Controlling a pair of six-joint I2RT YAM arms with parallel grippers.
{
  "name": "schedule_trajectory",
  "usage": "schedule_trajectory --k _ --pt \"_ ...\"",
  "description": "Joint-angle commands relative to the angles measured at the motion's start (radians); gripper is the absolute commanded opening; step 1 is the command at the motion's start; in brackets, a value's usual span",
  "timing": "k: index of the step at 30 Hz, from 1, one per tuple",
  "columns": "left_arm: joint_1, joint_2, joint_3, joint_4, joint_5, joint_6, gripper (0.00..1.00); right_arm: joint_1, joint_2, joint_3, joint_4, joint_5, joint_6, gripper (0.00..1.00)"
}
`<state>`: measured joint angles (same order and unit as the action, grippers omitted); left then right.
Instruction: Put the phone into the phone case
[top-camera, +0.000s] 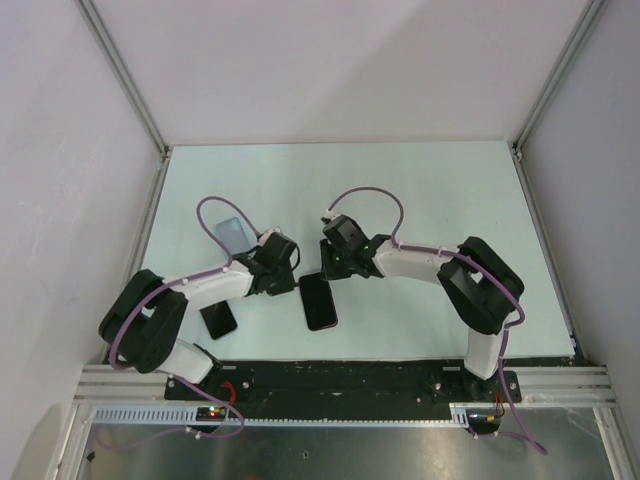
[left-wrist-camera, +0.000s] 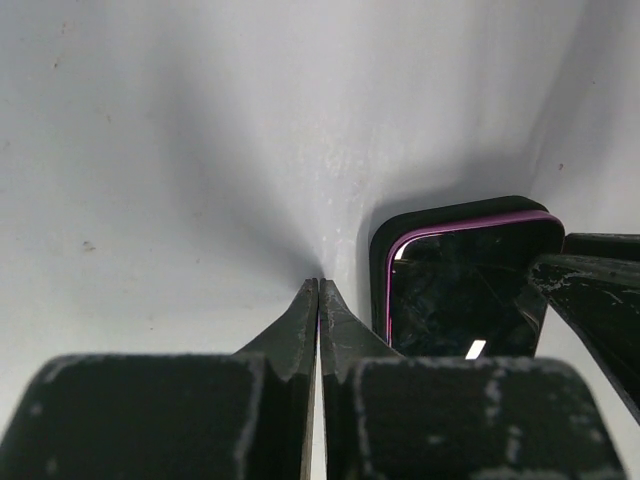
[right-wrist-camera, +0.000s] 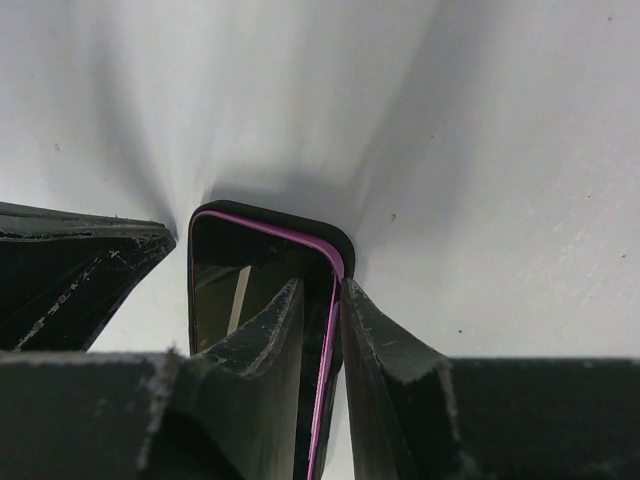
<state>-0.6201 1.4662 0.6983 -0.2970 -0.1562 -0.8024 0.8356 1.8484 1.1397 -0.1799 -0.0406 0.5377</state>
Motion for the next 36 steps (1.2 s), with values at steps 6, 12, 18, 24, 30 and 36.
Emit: schedule_trajectory --k 6,12,18,24,30,36 --pt "0.005 0.044 0.061 0.04 0.014 0.031 0.03 0.0 0.034 0.054 -0.003 0.017 -0.018 0.22" --pt "0.005 0.071 0.08 0.047 0.017 0.032 0.03 0.012 0.062 0.077 -0.042 0.039 -0.018 0.16" --pt "0.006 0.084 0.088 0.054 0.02 0.035 0.03 0.035 0.091 0.101 -0.077 0.076 -0.02 0.14" --pt "0.006 0.091 0.088 0.059 0.024 0.035 0.03 0.056 0.12 0.111 -0.099 0.078 -0.016 0.14" --pt "0.008 0.089 0.087 0.064 0.028 0.034 0.03 0.076 0.15 0.111 -0.118 0.079 -0.001 0.13" --pt "0.007 0.082 0.086 0.065 0.03 0.034 0.03 0.094 0.18 0.111 -0.128 0.081 0.014 0.13"
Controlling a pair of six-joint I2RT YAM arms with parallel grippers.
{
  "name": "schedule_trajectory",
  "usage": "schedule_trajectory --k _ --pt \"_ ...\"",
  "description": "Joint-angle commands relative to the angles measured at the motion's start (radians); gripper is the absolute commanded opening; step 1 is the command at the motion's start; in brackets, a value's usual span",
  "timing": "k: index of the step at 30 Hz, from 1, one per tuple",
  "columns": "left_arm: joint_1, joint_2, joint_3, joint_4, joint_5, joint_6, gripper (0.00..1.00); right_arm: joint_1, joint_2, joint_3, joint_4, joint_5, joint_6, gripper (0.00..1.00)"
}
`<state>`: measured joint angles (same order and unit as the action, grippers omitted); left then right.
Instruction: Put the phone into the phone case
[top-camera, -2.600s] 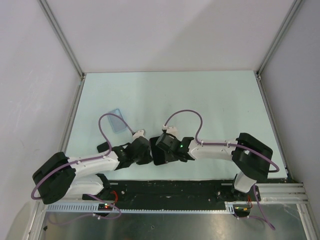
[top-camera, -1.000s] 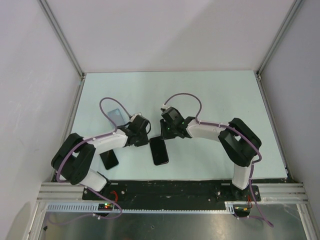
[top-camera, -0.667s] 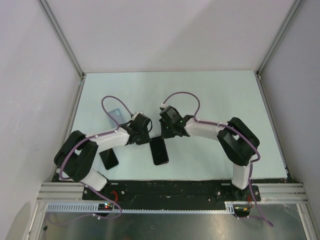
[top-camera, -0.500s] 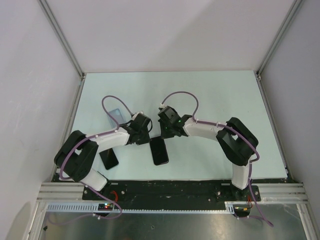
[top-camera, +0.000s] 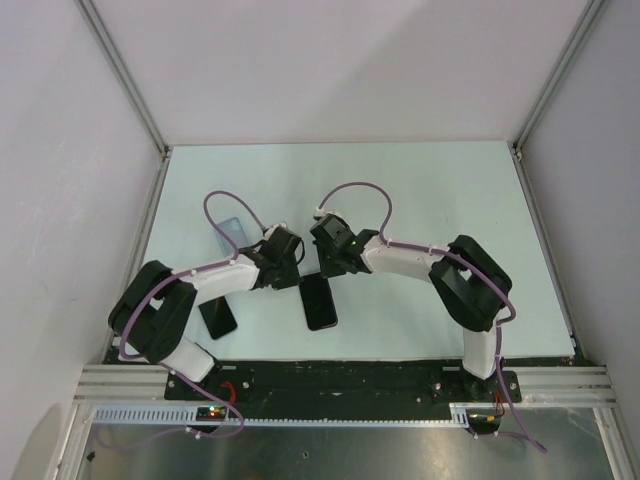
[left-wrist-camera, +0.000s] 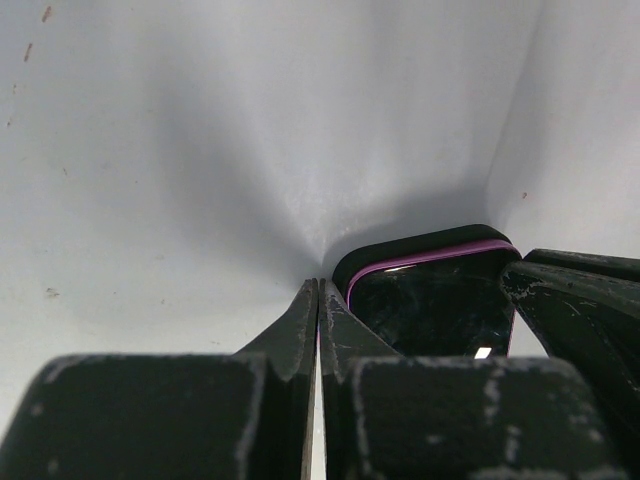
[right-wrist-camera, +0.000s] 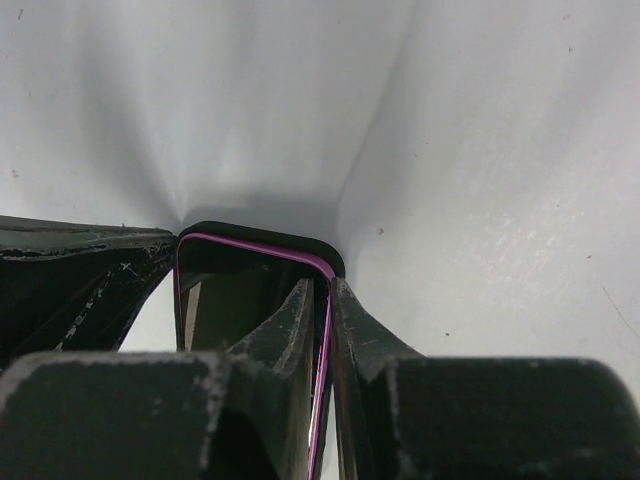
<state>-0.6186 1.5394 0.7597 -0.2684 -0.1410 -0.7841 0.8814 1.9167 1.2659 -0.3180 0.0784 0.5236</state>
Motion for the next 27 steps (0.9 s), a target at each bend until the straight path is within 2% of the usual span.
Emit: schedule_trajectory --k 1,20,27 --pt "0.005 0.008 0.024 0.037 0.014 0.016 0.03 0.05 0.115 -0.015 0.01 -0.038 0.031 0.12" --pt "0.006 0.001 0.019 0.038 0.015 0.014 0.03 0.089 0.166 -0.034 0.01 -0.03 0.074 0.11" --pt "0.009 0.001 0.016 0.038 0.016 0.014 0.03 0.07 0.111 -0.104 0.058 -0.023 0.092 0.11"
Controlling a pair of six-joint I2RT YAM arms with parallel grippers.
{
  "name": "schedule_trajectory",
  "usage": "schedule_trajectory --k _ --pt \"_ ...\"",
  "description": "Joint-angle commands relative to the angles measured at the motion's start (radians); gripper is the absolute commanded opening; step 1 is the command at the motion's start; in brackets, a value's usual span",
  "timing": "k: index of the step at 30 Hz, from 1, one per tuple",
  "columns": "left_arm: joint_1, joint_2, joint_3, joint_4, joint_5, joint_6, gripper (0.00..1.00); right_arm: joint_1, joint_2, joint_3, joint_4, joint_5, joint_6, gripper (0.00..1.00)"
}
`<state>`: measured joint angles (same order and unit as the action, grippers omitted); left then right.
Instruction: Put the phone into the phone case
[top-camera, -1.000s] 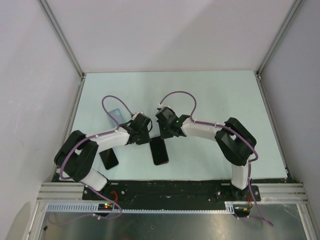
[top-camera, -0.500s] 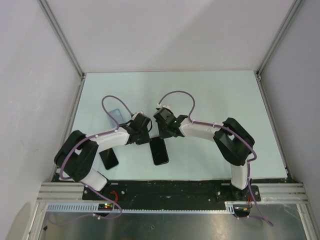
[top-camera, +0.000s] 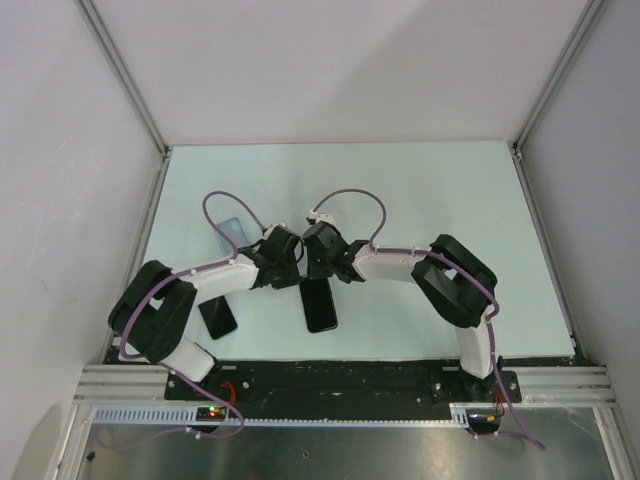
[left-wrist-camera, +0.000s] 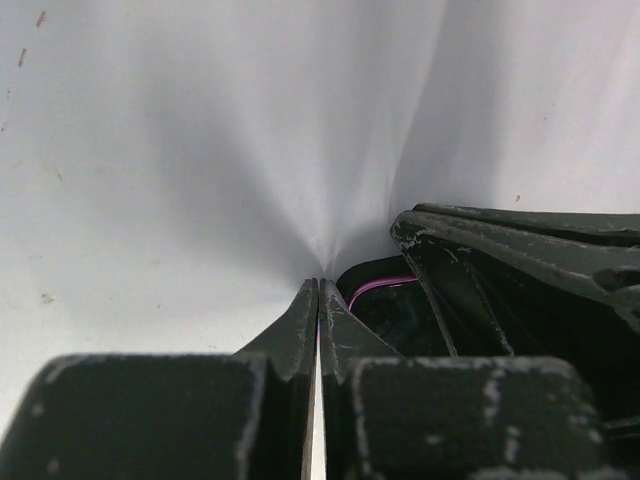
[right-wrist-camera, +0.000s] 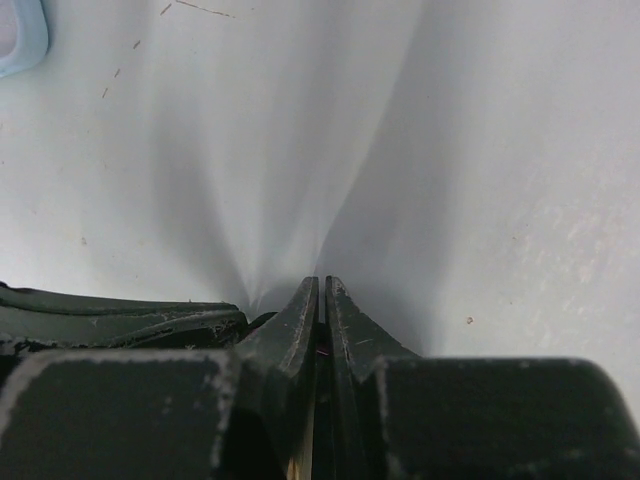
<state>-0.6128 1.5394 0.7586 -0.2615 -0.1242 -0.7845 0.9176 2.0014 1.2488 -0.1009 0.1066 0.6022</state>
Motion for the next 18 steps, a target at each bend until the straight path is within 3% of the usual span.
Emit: schedule_trajectory --k 1,12,18 --pt "0.004 0.002 0.018 0.031 -0.001 0.014 0.03 0.026 0.012 -0.089 -0.155 -0.051 0.009 0.13" --pt "0.004 -0.005 0.02 0.031 0.011 0.019 0.03 -0.127 -0.234 -0.088 -0.088 -0.038 -0.059 0.39" --pt "0.004 -0.046 -0.008 0.031 0.027 0.021 0.03 -0.156 -0.302 -0.129 -0.106 -0.071 -0.067 0.41"
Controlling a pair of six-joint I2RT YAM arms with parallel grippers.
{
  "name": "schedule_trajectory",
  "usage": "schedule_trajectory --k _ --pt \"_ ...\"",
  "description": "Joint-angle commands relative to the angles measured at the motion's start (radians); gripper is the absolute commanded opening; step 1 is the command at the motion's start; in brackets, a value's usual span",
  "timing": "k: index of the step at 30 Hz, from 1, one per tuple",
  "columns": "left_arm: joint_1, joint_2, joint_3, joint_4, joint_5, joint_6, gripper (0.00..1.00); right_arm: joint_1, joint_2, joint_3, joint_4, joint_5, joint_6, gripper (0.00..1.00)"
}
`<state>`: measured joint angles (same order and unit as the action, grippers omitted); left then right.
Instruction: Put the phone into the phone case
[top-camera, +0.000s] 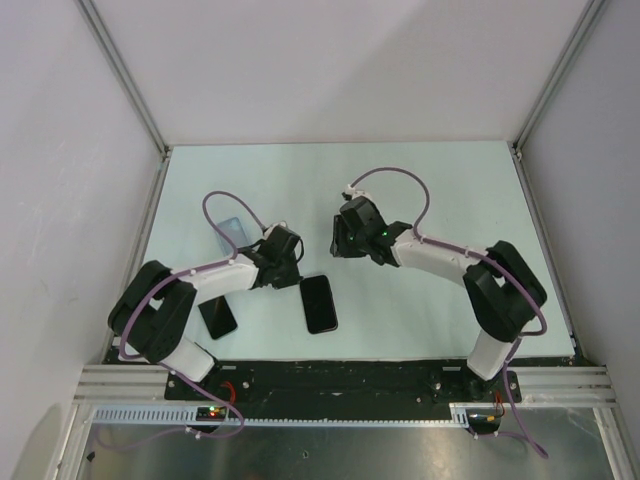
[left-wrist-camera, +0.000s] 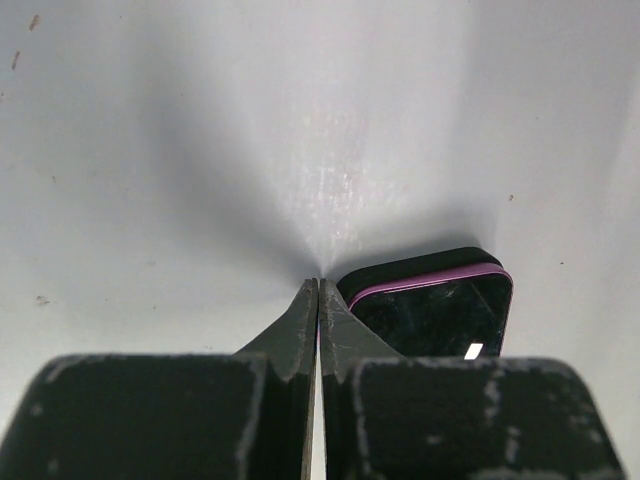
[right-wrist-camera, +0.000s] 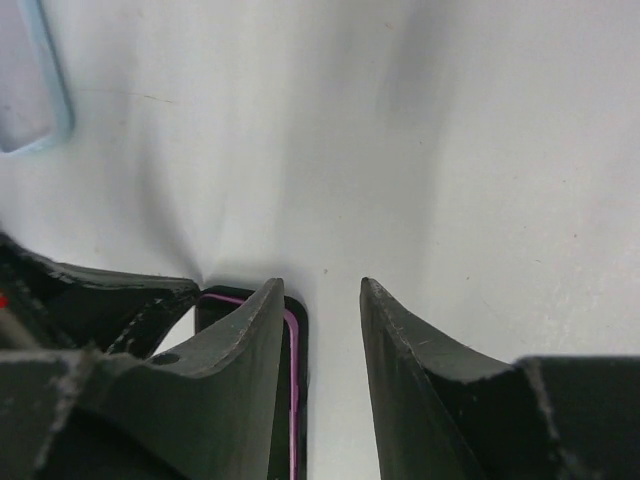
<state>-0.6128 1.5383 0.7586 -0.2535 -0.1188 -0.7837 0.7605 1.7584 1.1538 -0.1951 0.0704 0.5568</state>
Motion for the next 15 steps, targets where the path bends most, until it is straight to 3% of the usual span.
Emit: schedule_trajectory --k 1,7,15 --pt "0.004 -0.055 -0.015 0.022 0.029 0.019 0.03 0.003 -0.063 -0.053 0.004 -0.061 -0.016 0.41" --pt "-0.012 -0.106 -0.053 0.022 0.076 0.014 0.04 0.014 -0.071 -0.175 0.11 -0.163 0.002 0.4" --pt "-0.038 -0.115 -0.069 0.022 0.089 -0.007 0.04 0.045 -0.065 -0.186 0.14 -0.174 0.004 0.39"
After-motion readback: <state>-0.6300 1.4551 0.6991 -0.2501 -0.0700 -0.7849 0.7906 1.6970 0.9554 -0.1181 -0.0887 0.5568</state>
